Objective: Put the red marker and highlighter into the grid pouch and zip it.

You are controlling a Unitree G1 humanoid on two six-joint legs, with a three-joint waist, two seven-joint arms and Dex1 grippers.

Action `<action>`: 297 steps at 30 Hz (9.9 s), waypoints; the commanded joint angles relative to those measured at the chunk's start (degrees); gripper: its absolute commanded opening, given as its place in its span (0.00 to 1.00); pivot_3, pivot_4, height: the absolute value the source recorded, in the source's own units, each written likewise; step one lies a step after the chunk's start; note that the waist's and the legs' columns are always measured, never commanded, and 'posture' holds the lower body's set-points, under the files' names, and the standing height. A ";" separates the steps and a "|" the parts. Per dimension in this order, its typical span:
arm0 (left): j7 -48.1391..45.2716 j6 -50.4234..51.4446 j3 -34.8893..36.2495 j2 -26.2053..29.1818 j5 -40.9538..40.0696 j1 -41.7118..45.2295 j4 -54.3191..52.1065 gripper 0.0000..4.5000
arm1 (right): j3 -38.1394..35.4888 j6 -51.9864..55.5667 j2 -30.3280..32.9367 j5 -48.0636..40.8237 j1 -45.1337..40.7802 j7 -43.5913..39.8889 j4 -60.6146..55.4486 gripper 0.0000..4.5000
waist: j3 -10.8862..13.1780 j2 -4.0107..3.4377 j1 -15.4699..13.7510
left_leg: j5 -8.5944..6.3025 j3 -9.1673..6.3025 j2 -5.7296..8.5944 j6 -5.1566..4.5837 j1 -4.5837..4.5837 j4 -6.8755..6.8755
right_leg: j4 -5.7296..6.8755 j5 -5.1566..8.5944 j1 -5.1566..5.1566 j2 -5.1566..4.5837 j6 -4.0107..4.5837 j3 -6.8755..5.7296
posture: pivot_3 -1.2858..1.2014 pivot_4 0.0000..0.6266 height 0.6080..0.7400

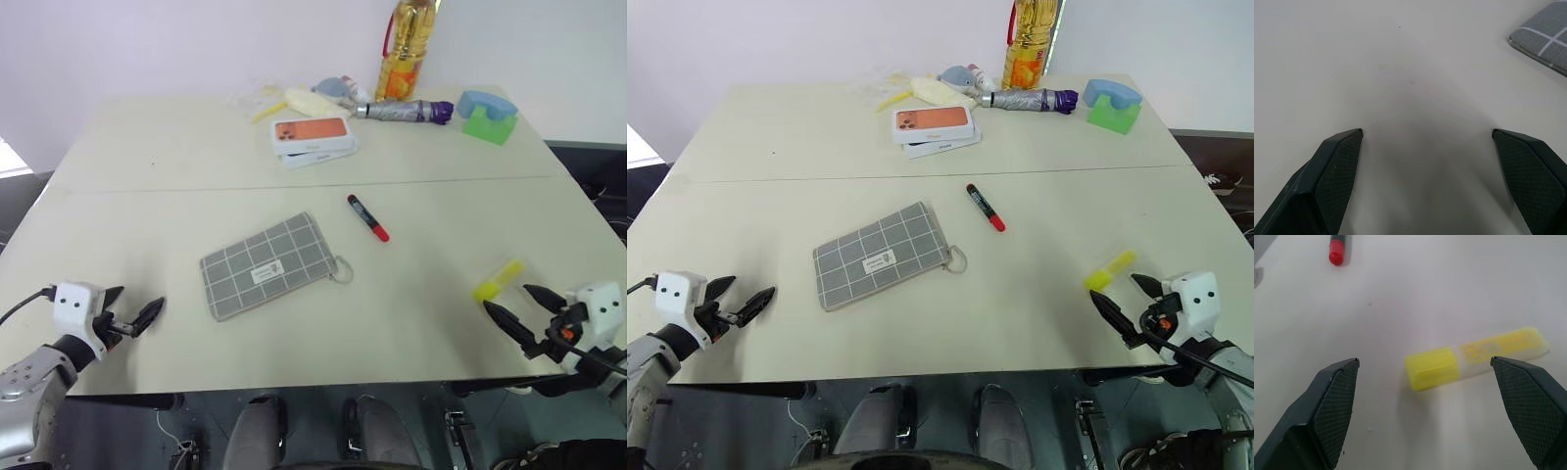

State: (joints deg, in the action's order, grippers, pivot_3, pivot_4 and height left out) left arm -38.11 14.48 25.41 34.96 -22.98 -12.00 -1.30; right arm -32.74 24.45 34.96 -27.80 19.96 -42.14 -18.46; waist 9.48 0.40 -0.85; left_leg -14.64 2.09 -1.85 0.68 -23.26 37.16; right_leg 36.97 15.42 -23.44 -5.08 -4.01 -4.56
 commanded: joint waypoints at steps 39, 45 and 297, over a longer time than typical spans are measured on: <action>-1.81 -14.11 -4.39 -0.46 6.47 -0.37 -1.03 1.00 | 44.59 18.24 -26.32 16.83 -41.89 24.37 14.24 0.01 | -0.09 0.18 0.59 | -0.01 -0.04 -0.01 -0.02 -0.02 0.04 | 0.15 -0.10 -0.06 0.01 -0.14 -0.05 | 0.52 0.24 1.00; -6.82 -27.62 -9.25 4.55 14.03 1.40 1.98 1.00 | 44.40 18.43 -27.16 16.95 -41.94 23.84 14.78 0.01 | -0.12 0.17 0.47 | -0.01 -0.03 0.01 -0.02 -0.02 0.04 | 0.14 -0.09 -0.06 -0.01 -0.13 -0.06 | 0.52 0.24 1.00; -11.99 -33.48 -33.14 -12.86 13.72 29.02 8.40 0.00 | 26.37 11.55 14.25 14.40 -27.13 1.52 -15.43 0.07 | -0.04 0.10 0.06 | 0.00 -0.08 0.07 -0.03 -0.06 0.14 | 0.09 -0.11 0.00 0.18 -0.18 -0.11 | 0.52 0.24 1.00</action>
State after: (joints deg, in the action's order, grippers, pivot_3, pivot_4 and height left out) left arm -48.81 -17.04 -7.36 21.43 -9.24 16.81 9.95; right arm -6.73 37.07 47.88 -14.09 -6.15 -39.94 -31.77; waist 9.44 0.50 -0.80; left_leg -14.64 2.02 -1.78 0.64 -23.32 37.30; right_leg 37.06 15.31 -23.44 -4.90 -4.20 -4.66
